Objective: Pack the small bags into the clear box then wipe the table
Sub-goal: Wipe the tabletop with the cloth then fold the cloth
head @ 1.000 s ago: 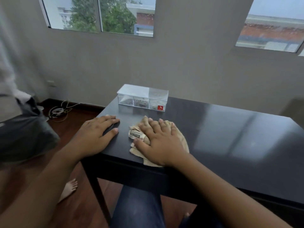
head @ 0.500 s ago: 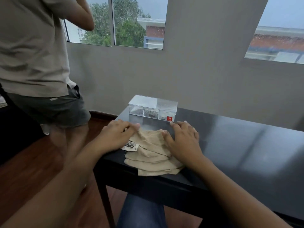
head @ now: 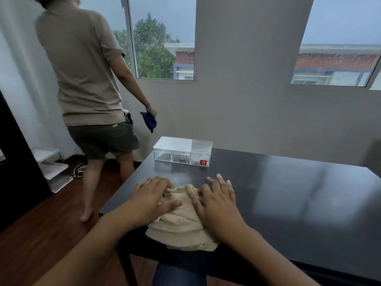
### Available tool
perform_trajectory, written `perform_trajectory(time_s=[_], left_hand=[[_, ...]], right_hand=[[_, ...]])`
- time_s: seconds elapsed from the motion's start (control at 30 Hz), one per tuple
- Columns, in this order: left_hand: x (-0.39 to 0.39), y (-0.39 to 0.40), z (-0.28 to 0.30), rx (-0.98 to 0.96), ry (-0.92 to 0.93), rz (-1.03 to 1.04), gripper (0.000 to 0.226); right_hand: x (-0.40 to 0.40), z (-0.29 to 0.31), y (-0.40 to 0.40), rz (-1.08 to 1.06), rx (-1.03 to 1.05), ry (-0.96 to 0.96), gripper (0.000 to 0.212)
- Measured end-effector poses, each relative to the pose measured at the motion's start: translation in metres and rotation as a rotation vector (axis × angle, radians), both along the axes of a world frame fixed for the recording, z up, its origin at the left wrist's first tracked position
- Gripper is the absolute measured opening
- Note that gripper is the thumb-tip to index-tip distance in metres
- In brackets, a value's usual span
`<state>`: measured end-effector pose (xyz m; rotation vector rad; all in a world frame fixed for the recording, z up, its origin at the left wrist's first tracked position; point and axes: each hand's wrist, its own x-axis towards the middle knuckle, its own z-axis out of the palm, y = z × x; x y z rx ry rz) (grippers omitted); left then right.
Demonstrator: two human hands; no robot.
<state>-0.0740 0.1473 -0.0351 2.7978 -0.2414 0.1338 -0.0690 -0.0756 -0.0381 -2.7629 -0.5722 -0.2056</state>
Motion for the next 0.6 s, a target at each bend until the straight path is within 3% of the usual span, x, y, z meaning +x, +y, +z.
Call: perform_trajectory(time_s=[0.07, 0.2, 0.37, 0.5, 0.6], left_hand=[[-0.012, -0.007, -0.005, -0.005, -0.092, -0.056, 0.075], [-0.032, -0.031, -0.006, -0.159, -0.272, -0.131, 0.032], [-0.042, -0.076, -0.002, -0.232, -0.344, -0.130, 0.028], [-0.038, -0.109, -0.002, -0.306, -0.365, -0.187, 0.024], [-0.031, -0.132, 0.000, -0.349, -0.326, -0.292, 0.019]], right_hand=[[-0.011, -0.005, -0.009, 0.004, 0.022, -0.025, 0.085], [-0.026, -0.010, -0.037, 0.008, 0.058, -0.027, 0.064], [-0.043, 0.008, -0.087, 0.061, 0.308, 0.037, 0.014], [-0.060, 0.022, -0.123, 0.035, 0.594, 0.065, 0.009], [-0.063, 0.026, -0.149, -0.014, 0.687, 0.057, 0.008]])
